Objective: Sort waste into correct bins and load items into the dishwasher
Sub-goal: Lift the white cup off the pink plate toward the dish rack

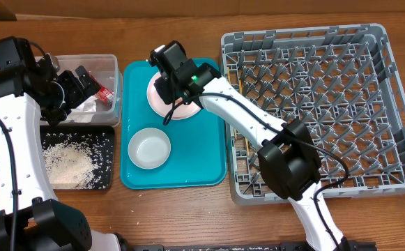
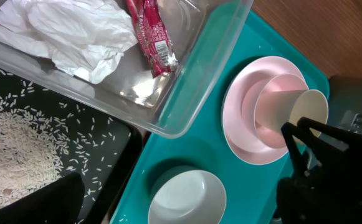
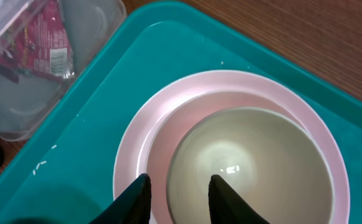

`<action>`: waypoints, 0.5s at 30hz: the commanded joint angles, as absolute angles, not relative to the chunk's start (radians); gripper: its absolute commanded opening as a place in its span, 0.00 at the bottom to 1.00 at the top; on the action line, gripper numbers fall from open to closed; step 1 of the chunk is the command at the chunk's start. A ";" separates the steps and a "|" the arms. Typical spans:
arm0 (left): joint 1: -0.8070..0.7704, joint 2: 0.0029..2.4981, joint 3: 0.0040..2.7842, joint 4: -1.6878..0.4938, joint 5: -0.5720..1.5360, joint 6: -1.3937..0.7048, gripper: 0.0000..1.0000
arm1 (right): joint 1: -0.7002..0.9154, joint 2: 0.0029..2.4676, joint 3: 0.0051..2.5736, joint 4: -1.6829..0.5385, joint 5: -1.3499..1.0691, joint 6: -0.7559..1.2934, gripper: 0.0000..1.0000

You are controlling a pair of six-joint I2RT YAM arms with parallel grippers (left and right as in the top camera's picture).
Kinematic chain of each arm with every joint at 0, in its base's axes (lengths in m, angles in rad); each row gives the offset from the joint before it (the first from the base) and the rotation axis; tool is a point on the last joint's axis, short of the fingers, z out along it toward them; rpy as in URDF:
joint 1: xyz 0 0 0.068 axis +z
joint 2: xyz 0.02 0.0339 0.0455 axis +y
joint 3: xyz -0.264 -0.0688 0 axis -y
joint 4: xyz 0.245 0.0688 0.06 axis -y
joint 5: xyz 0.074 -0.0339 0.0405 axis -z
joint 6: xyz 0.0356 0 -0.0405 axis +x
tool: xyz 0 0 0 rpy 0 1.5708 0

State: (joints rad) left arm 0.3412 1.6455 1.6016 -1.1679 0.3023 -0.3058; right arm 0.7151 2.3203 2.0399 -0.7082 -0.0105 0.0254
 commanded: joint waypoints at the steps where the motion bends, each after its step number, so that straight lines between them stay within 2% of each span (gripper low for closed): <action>1: 0.340 1.622 1.618 -1.170 0.299 -0.284 1.00 | 0.719 2.318 2.015 -0.707 -0.001 0.010 0.32; 6: 0.340 1.622 1.618 -1.170 0.299 -0.284 1.00 | 0.719 2.318 2.015 -0.709 0.012 -0.008 0.21; 15: 0.340 1.622 1.618 -1.170 0.299 -0.284 1.00 | 0.718 2.318 2.015 -0.731 0.026 -0.008 0.11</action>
State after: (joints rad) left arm 0.3412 1.6455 1.6016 -1.1679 0.3023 -0.3058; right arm 0.7151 2.3203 2.0190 -0.7288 0.0097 -0.0025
